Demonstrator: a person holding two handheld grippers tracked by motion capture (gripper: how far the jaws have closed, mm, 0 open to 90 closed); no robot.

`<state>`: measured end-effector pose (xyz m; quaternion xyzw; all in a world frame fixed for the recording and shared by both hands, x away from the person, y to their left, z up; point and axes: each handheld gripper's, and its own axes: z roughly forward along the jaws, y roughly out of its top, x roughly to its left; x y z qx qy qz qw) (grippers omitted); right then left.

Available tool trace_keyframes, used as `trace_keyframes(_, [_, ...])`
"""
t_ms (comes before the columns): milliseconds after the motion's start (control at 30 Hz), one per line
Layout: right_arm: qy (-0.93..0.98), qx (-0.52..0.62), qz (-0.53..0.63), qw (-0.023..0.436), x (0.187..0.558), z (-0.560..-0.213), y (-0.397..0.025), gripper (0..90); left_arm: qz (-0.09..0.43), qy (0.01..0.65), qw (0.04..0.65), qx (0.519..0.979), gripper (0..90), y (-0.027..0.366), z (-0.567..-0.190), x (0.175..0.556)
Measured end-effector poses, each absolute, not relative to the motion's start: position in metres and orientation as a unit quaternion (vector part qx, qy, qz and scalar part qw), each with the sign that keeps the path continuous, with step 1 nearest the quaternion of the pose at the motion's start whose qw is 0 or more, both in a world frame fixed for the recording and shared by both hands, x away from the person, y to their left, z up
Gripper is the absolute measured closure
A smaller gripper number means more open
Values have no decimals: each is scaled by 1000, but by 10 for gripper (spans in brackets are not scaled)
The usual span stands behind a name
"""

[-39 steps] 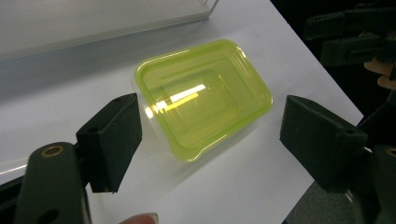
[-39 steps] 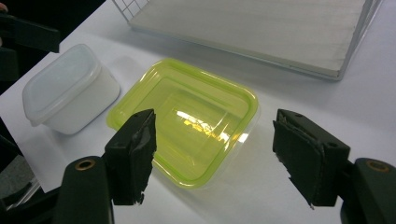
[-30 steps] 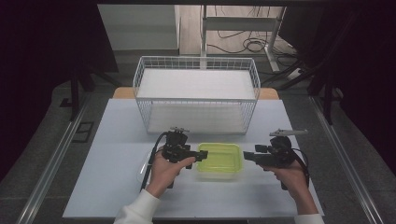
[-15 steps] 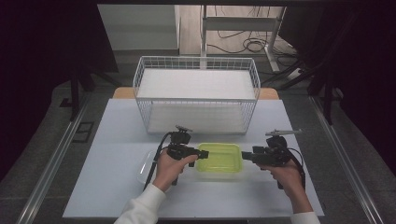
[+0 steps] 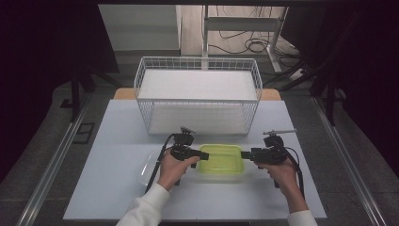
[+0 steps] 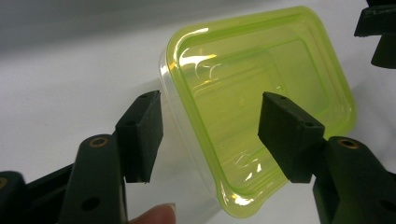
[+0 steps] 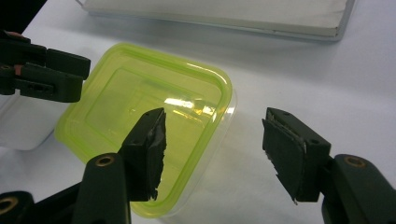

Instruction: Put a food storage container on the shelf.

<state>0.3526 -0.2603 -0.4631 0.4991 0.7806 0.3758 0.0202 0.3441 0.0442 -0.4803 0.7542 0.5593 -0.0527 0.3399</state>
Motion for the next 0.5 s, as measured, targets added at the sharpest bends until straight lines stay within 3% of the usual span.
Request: trace_keyframes(500, [772,512,375,-6,356,-474,-259,438,-81,572,340,742,475,48,-492,348])
